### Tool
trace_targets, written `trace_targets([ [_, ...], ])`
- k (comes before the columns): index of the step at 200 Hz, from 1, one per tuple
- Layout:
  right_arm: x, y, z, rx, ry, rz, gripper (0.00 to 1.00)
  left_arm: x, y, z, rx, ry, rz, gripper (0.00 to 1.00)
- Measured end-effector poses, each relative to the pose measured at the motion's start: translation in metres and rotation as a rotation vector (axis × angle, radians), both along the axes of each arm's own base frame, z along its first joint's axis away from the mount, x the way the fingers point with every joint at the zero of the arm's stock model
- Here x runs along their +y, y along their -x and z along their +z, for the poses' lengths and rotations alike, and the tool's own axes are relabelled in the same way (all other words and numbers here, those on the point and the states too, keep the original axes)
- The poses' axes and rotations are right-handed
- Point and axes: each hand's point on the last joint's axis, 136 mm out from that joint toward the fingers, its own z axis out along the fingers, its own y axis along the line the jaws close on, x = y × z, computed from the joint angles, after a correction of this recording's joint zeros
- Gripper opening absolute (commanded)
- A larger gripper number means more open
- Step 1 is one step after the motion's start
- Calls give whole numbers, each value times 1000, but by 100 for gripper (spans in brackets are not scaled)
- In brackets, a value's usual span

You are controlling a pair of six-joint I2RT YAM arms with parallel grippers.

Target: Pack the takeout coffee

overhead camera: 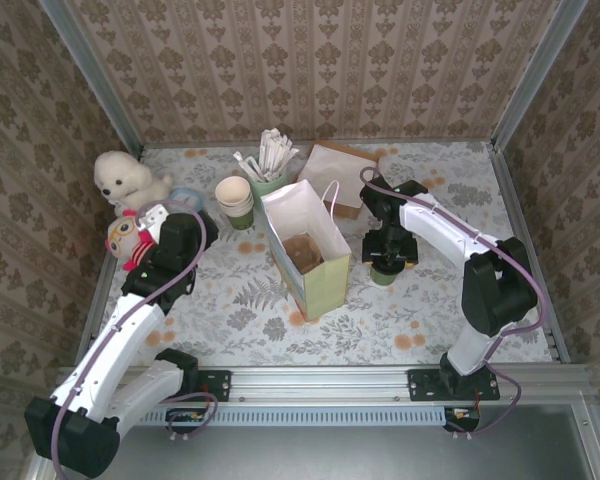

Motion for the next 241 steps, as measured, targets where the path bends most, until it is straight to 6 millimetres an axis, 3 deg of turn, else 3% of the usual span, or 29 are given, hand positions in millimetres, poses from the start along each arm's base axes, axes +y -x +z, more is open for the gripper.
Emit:
trace_targets([
  [32,-6,5,15,-21,13,25,62,-6,-2,-1,6,8,-38,100],
  [70,-14,10,71,-112,12,72,61,-24,-10,7,48,-1,-146,100],
  [107,-15,4,141,-245,-9,113,61,-51,-11,61,27,-41,-287,100],
  [137,-11,-2,201,-393,-28,143,61,-90,8,117,-24,-90,-466,100],
  [158,-6,-7,252,-539,-52,162,60,-113,22,139,-60,-87,-572,100],
  [179,5,-6,294,-669,-93,198,59,-131,31,145,-78,-67,-653,99],
  [198,26,-4,323,-760,-144,257,59,-145,35,145,-81,-41,-718,96],
  [241,83,8,337,-811,-242,401,58,-172,35,127,-8,-24,-817,87],
])
